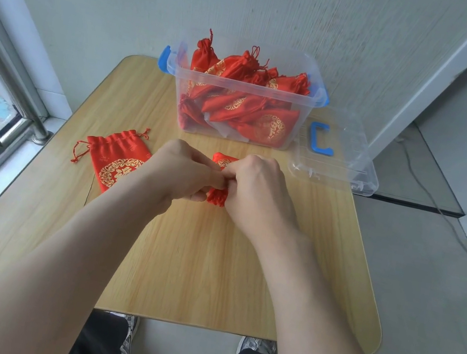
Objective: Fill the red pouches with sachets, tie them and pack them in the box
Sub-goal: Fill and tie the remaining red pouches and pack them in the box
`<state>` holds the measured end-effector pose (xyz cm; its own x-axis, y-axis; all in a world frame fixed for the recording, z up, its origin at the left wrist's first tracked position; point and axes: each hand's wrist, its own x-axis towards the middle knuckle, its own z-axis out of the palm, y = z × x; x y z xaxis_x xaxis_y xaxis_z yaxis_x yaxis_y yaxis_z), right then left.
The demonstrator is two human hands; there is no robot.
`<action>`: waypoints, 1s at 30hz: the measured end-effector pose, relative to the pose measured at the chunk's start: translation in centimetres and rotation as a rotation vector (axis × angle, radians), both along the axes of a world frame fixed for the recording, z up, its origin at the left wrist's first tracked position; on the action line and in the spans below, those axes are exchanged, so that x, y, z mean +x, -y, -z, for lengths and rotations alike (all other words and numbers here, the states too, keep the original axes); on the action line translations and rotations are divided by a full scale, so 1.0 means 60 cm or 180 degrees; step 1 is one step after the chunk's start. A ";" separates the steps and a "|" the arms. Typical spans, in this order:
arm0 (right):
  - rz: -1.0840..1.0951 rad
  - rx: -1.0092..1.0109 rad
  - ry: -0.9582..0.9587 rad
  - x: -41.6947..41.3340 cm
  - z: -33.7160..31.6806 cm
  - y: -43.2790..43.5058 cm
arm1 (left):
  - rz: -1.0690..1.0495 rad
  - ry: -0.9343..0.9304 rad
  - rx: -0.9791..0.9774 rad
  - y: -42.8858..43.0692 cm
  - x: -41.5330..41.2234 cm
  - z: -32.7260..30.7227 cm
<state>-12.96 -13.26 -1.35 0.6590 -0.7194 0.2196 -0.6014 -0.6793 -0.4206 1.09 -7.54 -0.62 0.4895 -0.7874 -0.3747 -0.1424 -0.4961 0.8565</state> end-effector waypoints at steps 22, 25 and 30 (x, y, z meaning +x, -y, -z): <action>0.1262 0.3941 0.1501 -0.021 -0.010 0.032 | 0.0673 0.1766 -0.1164 -0.008 -0.001 0.021; 0.1211 0.4223 0.1637 -0.023 -0.009 0.035 | 0.0677 0.1670 -0.1206 -0.011 -0.001 0.017; 0.1196 0.4499 0.1897 -0.022 -0.009 0.038 | 0.0638 0.1693 -0.1263 -0.013 -0.003 0.012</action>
<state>-14.27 -15.51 -0.80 0.4705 -0.6550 -0.5913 -0.1620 0.5946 -0.7875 0.93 -6.77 -1.35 0.3578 -0.9097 0.2110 -0.6495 -0.0800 0.7562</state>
